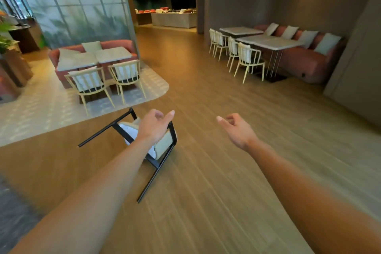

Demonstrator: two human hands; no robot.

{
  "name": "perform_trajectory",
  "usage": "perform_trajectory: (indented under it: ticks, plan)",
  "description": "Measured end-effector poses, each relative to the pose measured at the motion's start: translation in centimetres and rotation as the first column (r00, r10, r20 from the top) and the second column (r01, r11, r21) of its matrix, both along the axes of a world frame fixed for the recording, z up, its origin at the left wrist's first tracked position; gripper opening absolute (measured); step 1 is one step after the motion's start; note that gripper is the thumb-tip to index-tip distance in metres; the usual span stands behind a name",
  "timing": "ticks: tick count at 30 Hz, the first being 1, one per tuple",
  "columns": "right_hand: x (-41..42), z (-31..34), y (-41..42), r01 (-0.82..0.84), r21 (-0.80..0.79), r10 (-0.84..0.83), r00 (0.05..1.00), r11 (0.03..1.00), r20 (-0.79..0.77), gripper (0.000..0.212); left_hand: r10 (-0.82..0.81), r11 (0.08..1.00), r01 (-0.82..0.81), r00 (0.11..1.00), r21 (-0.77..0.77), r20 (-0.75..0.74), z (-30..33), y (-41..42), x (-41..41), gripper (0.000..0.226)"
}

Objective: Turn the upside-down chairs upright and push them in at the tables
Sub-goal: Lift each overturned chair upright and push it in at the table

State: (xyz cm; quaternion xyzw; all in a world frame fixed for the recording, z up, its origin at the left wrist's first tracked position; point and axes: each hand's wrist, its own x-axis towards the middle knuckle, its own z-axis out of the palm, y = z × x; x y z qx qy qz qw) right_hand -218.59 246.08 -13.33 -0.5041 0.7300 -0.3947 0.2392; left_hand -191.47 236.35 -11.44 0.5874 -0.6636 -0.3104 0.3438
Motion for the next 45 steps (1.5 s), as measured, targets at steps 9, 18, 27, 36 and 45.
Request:
perform_trajectory:
  ticks: [9,18,27,36,45]
  plan:
    - [-7.5,0.0,-5.9,0.054,0.034,-0.054,0.999,0.998,0.007,0.077,-0.053,0.999,0.052,0.999,0.010,0.014,-1.3,-7.3,-7.8,0.055]
    - [-16.1,0.2,-18.8,0.088,0.060,-0.089,0.996,0.994,0.006,0.077,-0.087,0.996,0.087,0.996,0.019,0.016,-1.4,-22.3,-17.6,0.051]
    - [-26.8,1.8,-30.3,0.162,0.068,-0.163,0.986,0.984,0.017,0.076,-0.188,0.982,0.189,0.981,0.026,-0.049,0.7,-35.4,-31.3,0.046]
    - [-39.8,0.8,-44.9,0.180,0.070,-0.181,0.983,0.981,0.013,0.077,-0.209,0.977,0.210,0.977,0.032,-0.048,-0.8,-50.6,-44.3,0.047]
    - [-49.4,1.1,-64.3,0.036,0.088,-0.036,0.999,0.995,0.007,0.077,-0.076,0.997,0.076,0.997,0.032,-0.023,0.1,-66.2,-52.0,0.050]
